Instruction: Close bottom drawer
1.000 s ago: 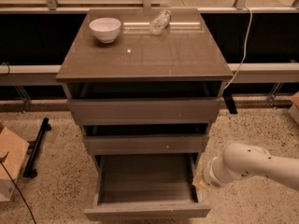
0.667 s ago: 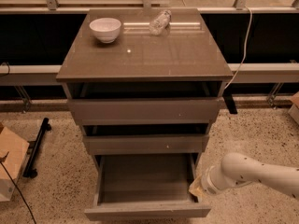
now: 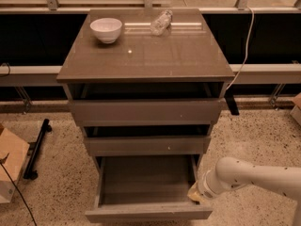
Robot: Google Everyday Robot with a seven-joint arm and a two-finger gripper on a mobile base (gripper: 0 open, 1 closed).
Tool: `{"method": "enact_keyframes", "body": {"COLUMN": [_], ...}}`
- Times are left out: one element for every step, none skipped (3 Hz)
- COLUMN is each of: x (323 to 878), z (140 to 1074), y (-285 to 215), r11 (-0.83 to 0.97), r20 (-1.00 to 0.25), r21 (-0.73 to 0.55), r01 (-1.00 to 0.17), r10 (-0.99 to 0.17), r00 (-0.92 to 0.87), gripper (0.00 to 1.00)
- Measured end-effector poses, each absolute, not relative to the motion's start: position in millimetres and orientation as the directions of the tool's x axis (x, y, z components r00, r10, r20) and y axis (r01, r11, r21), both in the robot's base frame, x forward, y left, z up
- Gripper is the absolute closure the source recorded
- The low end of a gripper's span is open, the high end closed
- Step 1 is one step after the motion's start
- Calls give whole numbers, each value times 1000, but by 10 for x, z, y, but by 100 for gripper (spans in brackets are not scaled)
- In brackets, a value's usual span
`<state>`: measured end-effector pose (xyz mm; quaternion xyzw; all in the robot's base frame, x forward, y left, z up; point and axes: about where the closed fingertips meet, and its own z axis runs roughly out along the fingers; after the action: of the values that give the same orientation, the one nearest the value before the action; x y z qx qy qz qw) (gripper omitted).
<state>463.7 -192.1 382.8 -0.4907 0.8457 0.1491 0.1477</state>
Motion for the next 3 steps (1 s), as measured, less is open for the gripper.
{"method": "enact_keyframes", "body": {"x": [4603,4572,4513], "z": [3565,3213,2858], "y": [-1955,-2022,-2092], "r11": [492,511,528], "r20": [-400,-386,-375], "r21": [134,188,251], "r01": [-860,-839,-811], "r10": [-768,-747,-719], "r00": [-501,-542,-585], "gripper": [100,100,100]}}
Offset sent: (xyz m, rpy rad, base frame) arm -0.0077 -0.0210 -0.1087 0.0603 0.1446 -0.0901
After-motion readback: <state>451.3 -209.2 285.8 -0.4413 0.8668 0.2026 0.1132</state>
